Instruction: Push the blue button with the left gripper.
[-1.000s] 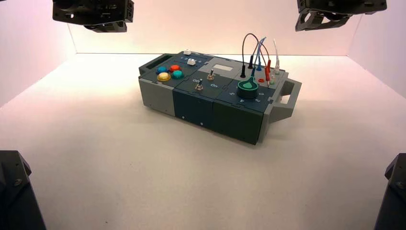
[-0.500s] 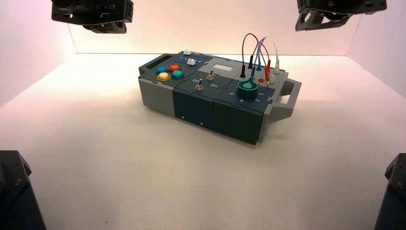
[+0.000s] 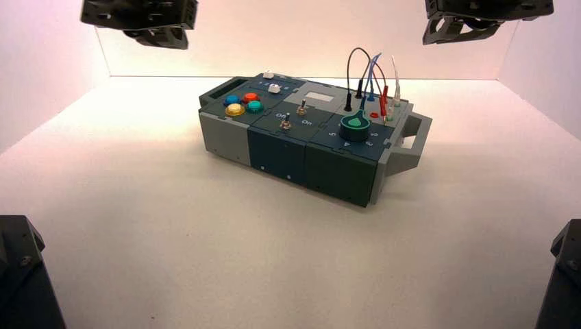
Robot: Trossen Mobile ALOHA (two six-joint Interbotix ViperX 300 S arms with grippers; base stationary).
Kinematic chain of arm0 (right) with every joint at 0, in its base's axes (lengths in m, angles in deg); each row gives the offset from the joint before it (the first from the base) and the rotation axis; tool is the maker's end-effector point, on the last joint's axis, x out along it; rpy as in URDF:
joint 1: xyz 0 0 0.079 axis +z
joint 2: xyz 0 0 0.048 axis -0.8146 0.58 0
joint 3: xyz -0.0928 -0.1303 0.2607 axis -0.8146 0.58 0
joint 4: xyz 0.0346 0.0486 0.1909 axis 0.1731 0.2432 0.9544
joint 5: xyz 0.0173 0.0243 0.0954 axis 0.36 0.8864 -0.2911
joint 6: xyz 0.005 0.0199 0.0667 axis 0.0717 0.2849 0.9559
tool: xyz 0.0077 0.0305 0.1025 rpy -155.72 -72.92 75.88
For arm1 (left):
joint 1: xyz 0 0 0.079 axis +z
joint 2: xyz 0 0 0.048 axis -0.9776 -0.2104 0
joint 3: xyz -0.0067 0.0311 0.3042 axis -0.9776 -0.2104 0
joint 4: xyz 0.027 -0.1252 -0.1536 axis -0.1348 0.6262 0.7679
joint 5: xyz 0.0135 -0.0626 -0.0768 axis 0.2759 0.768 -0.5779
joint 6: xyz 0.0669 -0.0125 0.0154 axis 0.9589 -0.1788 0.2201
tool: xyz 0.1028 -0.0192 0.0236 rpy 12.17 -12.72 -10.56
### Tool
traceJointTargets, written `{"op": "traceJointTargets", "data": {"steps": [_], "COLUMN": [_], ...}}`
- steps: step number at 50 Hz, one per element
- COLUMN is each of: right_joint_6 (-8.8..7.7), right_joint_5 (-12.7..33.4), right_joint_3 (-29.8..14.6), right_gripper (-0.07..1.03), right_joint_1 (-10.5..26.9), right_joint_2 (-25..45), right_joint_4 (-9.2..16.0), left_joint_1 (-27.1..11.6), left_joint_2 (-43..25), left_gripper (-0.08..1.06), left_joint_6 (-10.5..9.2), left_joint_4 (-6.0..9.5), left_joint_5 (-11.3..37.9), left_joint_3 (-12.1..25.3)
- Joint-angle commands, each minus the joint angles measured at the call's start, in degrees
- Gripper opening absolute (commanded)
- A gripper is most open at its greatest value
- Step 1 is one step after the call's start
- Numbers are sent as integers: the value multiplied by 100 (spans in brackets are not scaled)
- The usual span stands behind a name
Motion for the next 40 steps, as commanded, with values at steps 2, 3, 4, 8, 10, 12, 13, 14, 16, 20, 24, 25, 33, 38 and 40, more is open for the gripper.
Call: {"op": "traceJointTargets", "data": {"steps": [2,3,4,8,10,12,13,14,16,20,24,25,33,38,40], "right_joint_6": [9,9,9,9,9,9,9,9,9,9,9,9,9,9,0], "right_joint_5": [-53,-53,-53,-53,-53,-53,-53,-53,-53,-53,-53,-53,-53,-18,-18], "right_joint_3": [-70,-70,-70,-79,-70,-70,-70,-70,-70,-70,-70,-70,-70,-79,-79], "right_gripper": [31,31,31,31,31,31,31,31,31,31,31,31,31,31,31], "right_joint_1": [9,18,18,9,18,9,9,18,9,18,9,18,9,9,18], "right_joint_2": [-70,-70,-70,-79,-79,-97,-88,-97,-97,-97,-105,-105,-105,-114,-123], "right_joint_4": [18,9,9,9,18,18,9,9,9,9,18,9,9,18,18], "left_joint_1": [-167,-167,-176,-176,-185,-185,-185,-193,-211,-264,-360,-369,-519,-527,-527], "left_joint_2": [-88,-97,-105,-220,-299,-343,-378,-404,-483,-650,-817,-835,-1028,-1028,-1028], "left_gripper": [-3,-3,-3,-3,-3,-3,-3,-3,-3,-3,-3,-3,-3,-3,-3], "left_joint_6": [114,105,114,123,158,185,193,193,211,246,299,299,316,316,316], "left_joint_4": [-26,-18,-18,-18,-26,-18,-18,-18,-18,-18,-18,-18,-18,-18,-18], "left_joint_5": [211,237,255,431,536,598,642,668,747,879,976,984,1055,1072,1099], "left_joint_3": [308,325,334,422,483,519,545,562,615,738,861,879,1028,1037,1037]}}
